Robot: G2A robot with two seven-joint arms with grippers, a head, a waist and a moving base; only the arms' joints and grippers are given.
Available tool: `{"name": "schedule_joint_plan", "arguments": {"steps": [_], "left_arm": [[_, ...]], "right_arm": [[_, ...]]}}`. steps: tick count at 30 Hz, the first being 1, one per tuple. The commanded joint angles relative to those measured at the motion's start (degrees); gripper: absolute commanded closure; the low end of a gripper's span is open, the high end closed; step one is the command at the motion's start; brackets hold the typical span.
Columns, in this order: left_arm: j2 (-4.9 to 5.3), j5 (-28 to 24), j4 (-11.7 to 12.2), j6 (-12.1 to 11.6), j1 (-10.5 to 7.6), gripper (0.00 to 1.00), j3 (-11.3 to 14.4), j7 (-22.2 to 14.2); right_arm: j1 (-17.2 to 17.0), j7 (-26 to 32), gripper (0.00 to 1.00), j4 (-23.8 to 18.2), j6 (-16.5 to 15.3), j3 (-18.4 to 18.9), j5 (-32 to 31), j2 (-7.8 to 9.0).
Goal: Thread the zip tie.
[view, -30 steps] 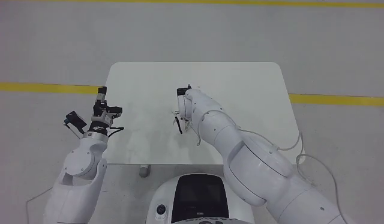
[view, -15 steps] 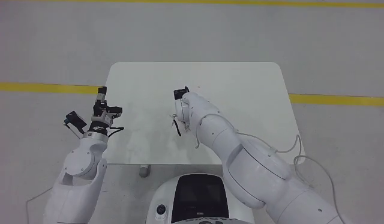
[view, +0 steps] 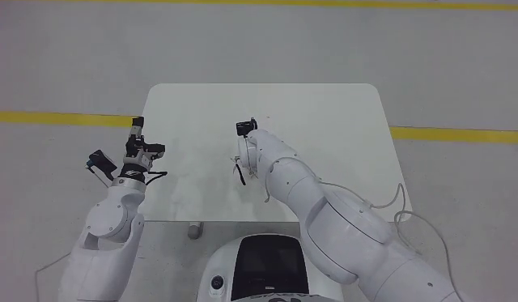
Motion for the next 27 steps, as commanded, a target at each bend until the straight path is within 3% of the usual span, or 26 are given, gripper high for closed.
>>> {"name": "schedule_joint_plan", "arguments": {"steps": [1, 27], "left_arm": [[0.0, 0.0, 0.0, 0.0, 0.0, 0.0, 0.0, 0.0], [0.0, 0.0, 0.0, 0.0, 0.0, 0.0, 0.0, 0.0]], "right_arm": [[0.0, -0.1, 0.91, 0.1, 0.0, 0.0, -0.1, -0.01], [-0.3, 1.1, 0.86, 0.4, 0.0, -0.2, -1.4, -0.09]]}}
